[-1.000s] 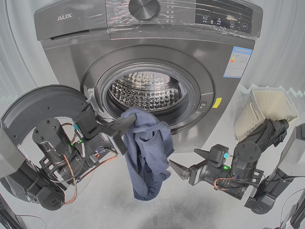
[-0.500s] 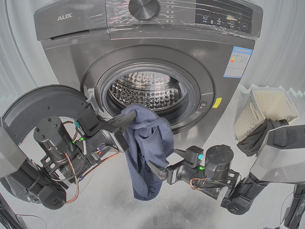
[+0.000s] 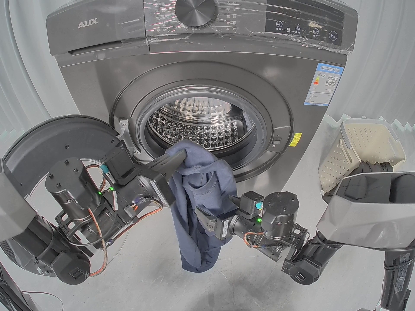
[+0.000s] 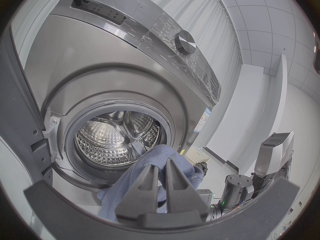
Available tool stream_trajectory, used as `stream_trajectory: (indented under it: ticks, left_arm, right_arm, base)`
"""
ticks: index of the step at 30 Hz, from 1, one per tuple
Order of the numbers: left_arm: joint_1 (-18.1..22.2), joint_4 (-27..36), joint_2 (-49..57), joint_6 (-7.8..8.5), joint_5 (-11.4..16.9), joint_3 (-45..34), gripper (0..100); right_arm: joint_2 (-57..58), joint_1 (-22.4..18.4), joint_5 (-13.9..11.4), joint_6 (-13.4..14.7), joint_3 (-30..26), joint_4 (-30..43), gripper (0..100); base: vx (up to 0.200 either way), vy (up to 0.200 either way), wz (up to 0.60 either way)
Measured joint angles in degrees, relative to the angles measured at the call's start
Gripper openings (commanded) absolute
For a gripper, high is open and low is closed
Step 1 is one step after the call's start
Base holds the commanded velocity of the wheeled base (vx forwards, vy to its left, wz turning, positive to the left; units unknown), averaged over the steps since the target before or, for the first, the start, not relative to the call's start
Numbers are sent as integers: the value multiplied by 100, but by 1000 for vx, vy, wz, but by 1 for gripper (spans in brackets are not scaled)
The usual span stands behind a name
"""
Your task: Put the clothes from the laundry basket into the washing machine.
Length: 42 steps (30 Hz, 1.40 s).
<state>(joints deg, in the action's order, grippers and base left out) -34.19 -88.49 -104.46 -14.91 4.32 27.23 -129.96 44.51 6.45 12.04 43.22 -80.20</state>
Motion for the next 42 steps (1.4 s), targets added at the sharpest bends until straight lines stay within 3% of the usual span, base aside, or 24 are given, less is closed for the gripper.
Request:
stream_trajectory:
  ticks: [10, 20, 23, 24, 30, 42]
  left_arm:
    - [57, -2, -91, -2, -13, 27, 0]
    - [148, -2, -295, -83, -312, 157, 0]
    - [211, -2, -332, -211, -336, 190, 0]
    - [236, 0, -336, -266, -341, 195, 100]
    - [285, -5, -308, -536, -350, 148, 100]
    - [201, 39, -544, -569, -407, -528, 100]
  right_arm:
    - [116, 127, 26, 43, -113, -78, 0]
    - [1086, 330, 52, 128, -1165, -79, 0]
    - [1386, 332, 57, 150, -1420, -79, 0]
    - [1473, 332, 57, 158, -1480, -82, 0]
    - [1886, 297, 57, 177, -1684, -76, 0]
    - [3099, -179, -87, 150, -2032, -27, 0]
  base:
    - [0, 0, 0]
    - [0, 0, 0]
    - [0, 0, 0]
    - [0, 0, 0]
    - [0, 0, 0]
    - [0, 0, 0]
